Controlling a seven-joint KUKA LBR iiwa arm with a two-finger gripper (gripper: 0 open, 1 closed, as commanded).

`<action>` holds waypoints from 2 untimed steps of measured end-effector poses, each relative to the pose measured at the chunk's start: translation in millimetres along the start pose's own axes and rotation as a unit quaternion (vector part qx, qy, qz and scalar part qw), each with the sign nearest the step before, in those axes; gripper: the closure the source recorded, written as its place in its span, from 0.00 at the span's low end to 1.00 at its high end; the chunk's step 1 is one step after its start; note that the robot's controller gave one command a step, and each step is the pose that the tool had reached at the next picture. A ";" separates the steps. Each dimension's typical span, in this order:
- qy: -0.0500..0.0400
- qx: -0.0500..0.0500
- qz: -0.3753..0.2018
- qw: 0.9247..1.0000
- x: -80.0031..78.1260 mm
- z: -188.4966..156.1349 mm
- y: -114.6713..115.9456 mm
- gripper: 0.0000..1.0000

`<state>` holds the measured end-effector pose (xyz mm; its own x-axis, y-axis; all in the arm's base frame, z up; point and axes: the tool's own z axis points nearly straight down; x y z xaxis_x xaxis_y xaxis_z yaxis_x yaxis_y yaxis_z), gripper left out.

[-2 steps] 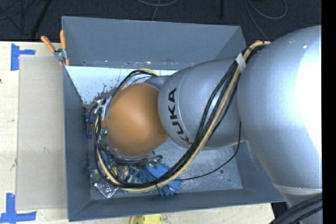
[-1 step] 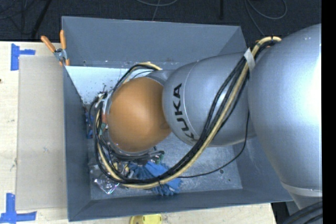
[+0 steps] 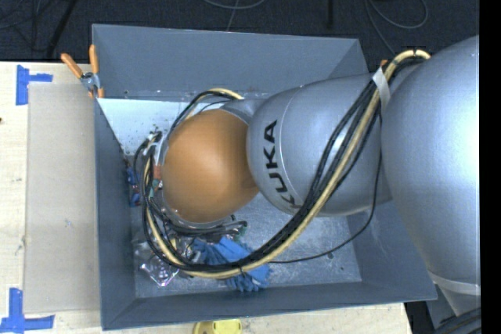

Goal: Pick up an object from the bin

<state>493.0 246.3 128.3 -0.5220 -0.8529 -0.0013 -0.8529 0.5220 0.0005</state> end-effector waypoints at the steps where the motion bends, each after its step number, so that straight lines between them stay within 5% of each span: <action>1: 0.001 -0.001 0.000 1.000 0.4 -13.4 0.5 1.00; 2: 0.001 0.000 0.001 1.000 0.1 -26.4 0.5 1.00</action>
Offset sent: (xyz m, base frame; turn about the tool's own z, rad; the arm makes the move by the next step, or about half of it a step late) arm 0.0000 -0.0002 0.0548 0.0000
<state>492.5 246.4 154.7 -0.5238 -0.8519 0.0000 -0.8519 0.5238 0.0014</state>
